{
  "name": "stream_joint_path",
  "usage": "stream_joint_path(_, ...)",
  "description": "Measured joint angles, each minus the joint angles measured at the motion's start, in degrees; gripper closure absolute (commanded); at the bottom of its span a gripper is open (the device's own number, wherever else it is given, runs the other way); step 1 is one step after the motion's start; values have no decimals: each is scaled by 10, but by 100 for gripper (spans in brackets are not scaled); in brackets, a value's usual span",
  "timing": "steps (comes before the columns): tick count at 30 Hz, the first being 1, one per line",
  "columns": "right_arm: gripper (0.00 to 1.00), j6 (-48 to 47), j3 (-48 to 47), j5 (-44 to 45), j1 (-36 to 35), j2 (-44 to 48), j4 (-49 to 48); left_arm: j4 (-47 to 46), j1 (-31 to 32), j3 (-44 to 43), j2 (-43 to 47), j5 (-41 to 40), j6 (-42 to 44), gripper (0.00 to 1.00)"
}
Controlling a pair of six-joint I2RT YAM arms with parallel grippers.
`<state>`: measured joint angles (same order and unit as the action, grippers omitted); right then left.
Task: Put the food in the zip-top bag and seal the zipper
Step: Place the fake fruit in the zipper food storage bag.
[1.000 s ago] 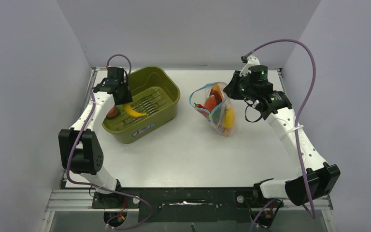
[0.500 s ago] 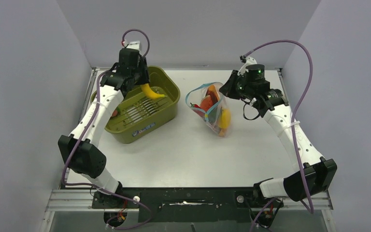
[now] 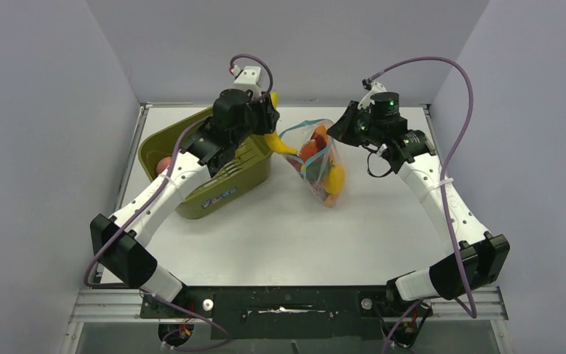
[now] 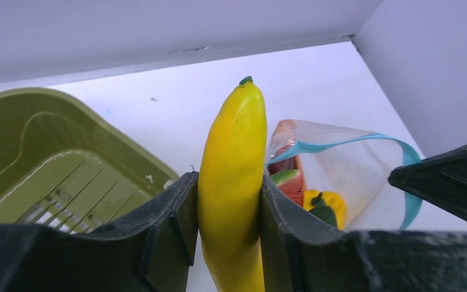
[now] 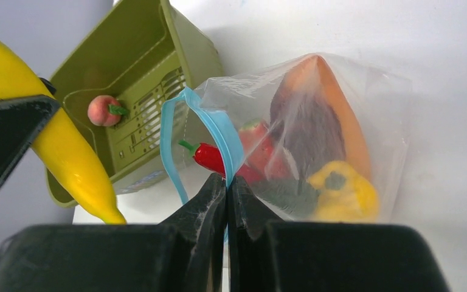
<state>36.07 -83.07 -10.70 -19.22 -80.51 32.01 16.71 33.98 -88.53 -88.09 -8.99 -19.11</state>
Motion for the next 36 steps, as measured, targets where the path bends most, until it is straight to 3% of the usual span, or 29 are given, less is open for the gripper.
stream_joint_path(10, 100, 20, -22, -10, 0, 0, -9, -80, 51, 0, -9, -79, -8, 93)
stream_joint_path(31, 100, 38, -22, -18, 0, 0, -16, -101, 108, -18, -80, -173, -35, 94)
stream_joint_path(32, 100, 39, -22, -18, 0, -1, -16, -101, 109, -18, -82, -174, -37, 91)
stream_joint_path(36, 100, 45, -23, -18, 0, -7, -17, -101, 111, -19, -88, -174, -47, 64)
